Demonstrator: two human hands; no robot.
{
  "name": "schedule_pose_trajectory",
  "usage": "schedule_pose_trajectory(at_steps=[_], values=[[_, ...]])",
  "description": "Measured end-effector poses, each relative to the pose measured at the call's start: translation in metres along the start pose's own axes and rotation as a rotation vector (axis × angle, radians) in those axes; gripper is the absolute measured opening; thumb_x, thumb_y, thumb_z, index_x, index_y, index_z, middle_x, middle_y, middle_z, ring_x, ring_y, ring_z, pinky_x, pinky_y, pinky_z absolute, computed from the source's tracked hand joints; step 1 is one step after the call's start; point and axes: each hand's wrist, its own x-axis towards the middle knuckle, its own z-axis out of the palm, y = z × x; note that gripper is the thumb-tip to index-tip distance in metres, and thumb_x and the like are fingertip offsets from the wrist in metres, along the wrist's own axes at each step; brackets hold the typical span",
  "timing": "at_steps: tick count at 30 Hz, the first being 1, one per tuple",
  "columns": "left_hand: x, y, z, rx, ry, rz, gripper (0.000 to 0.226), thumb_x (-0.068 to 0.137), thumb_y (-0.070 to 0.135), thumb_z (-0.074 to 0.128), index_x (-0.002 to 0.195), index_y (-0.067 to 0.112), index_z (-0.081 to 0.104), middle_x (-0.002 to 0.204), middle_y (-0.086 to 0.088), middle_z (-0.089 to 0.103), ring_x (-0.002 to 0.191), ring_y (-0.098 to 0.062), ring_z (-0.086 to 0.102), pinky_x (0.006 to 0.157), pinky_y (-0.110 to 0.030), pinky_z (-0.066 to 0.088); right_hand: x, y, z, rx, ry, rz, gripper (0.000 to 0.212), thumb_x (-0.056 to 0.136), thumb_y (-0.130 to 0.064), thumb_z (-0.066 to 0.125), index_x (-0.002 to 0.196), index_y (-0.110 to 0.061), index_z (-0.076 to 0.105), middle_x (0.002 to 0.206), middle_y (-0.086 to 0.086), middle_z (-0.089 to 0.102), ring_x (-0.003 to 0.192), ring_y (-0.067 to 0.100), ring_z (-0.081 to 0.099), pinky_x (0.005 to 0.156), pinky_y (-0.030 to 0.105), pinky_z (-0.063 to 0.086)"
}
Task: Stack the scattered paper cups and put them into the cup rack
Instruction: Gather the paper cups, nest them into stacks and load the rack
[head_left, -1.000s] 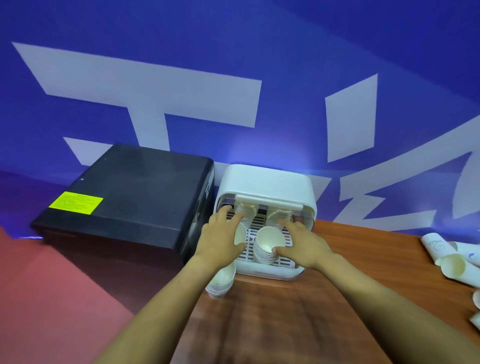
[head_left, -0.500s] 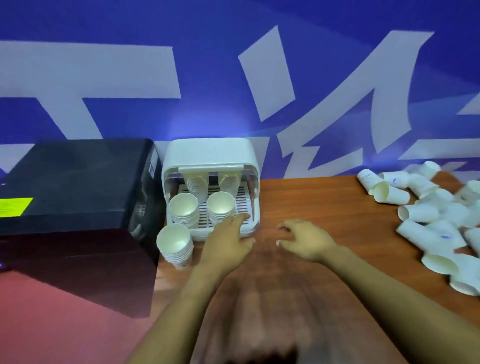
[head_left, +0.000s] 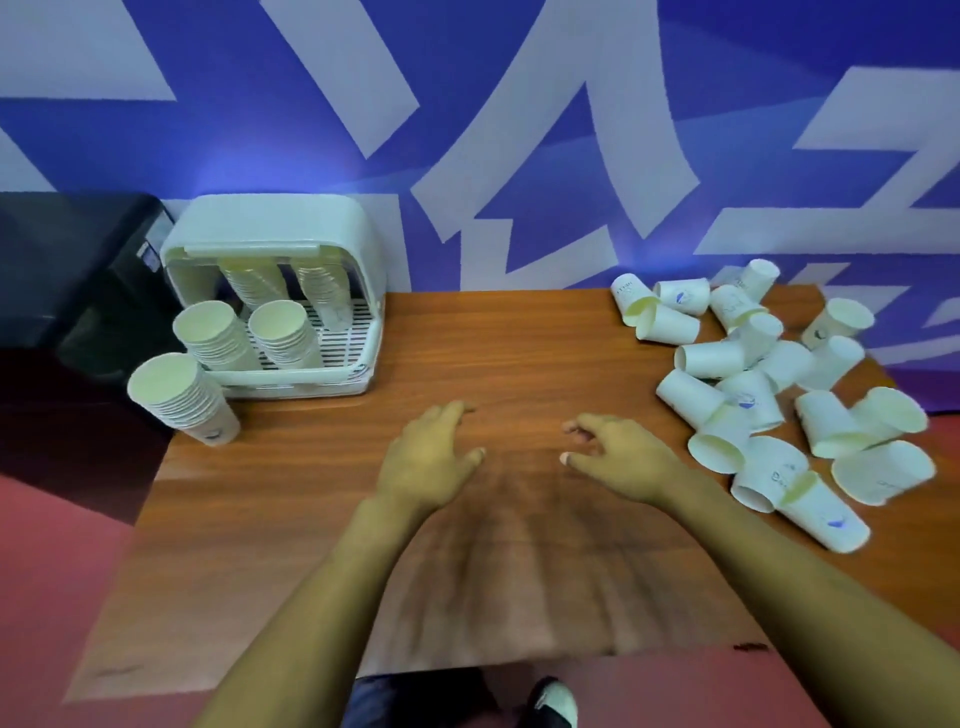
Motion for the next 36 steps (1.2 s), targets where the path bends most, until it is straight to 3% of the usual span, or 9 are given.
schedule_pose_trajectory(at_steps=[4,12,15,22,28,32,36], values=[[-0.015,0.034,0.053,-0.003,-0.120,0.004,0.059,0.079,0.040,0.062,0.134,0.026,0.046,0.128,-0.006,0.054,0.120,-0.027,0.053,0.098,-0.042,0.044,-0.031,0.050,-0.011,0.037,-0.008,0.032,0.042,0.086,-0.038,0.063,0.125,-0.022,0.055,0.101,-0.008,0.056,0.088,0.012,0.057,0.085,0.033,0.049],[0.005,0.075,0.074,0.060,-0.161,0.078,0.056,0.087,0.035,0.061,0.139,0.025,0.040,0.134,-0.006,0.050,0.125,-0.027,0.047,0.101,-0.040,0.041,-0.070,0.095,-0.015,0.042,0.022,0.117,0.043,0.087,-0.037,0.062,0.126,-0.023,0.051,0.120,-0.004,0.056,0.112,0.014,0.054,0.086,0.026,0.042],[0.006,0.080,0.097,0.005,-0.210,0.076,0.057,0.086,0.034,0.063,0.138,0.025,0.042,0.132,-0.007,0.051,0.124,-0.025,0.049,0.101,-0.037,0.042,-0.082,0.118,-0.014,0.014,-0.005,0.162,0.044,0.083,-0.036,0.065,0.124,-0.025,0.051,0.122,-0.002,0.057,0.110,0.016,0.055,0.090,0.033,0.046],[0.006,0.104,0.128,0.060,-0.295,0.092,0.055,0.088,0.036,0.060,0.137,0.023,0.041,0.137,-0.003,0.048,0.126,-0.024,0.048,0.102,-0.032,0.039,-0.087,0.186,-0.036,0.053,0.116,0.249,0.057,0.080,-0.031,0.069,0.131,-0.027,0.046,0.127,0.002,0.051,0.110,0.017,0.051,0.091,0.034,0.045],[0.051,0.170,0.153,0.085,-0.173,0.072,0.056,0.086,0.035,0.062,0.138,0.026,0.041,0.136,-0.004,0.049,0.125,-0.026,0.047,0.103,-0.037,0.040,-0.072,0.256,-0.060,-0.062,0.108,0.289,0.089,0.068,-0.042,0.078,0.142,-0.028,0.031,0.137,0.003,0.039,0.125,0.021,0.042,0.096,0.035,0.042],[0.070,0.234,0.207,0.118,-0.229,0.133,0.058,0.087,0.037,0.059,0.140,0.025,0.038,0.135,-0.004,0.046,0.126,-0.027,0.042,0.105,-0.042,0.037,-0.073,0.297,-0.050,-0.119,0.053,0.228,0.103,0.065,-0.052,0.076,0.146,-0.031,0.017,0.141,0.004,0.031,0.129,0.024,0.037,0.098,0.038,0.044],[0.086,0.280,0.250,0.208,-0.274,0.114,0.066,0.088,0.033,0.058,0.146,0.024,0.028,0.142,-0.008,0.035,0.130,-0.031,0.033,0.104,-0.044,0.037,-0.065,0.328,-0.049,0.017,0.047,0.150,0.101,0.068,-0.044,0.076,0.148,-0.028,0.016,0.140,0.004,0.037,0.126,0.023,0.042,0.096,0.040,0.045]])
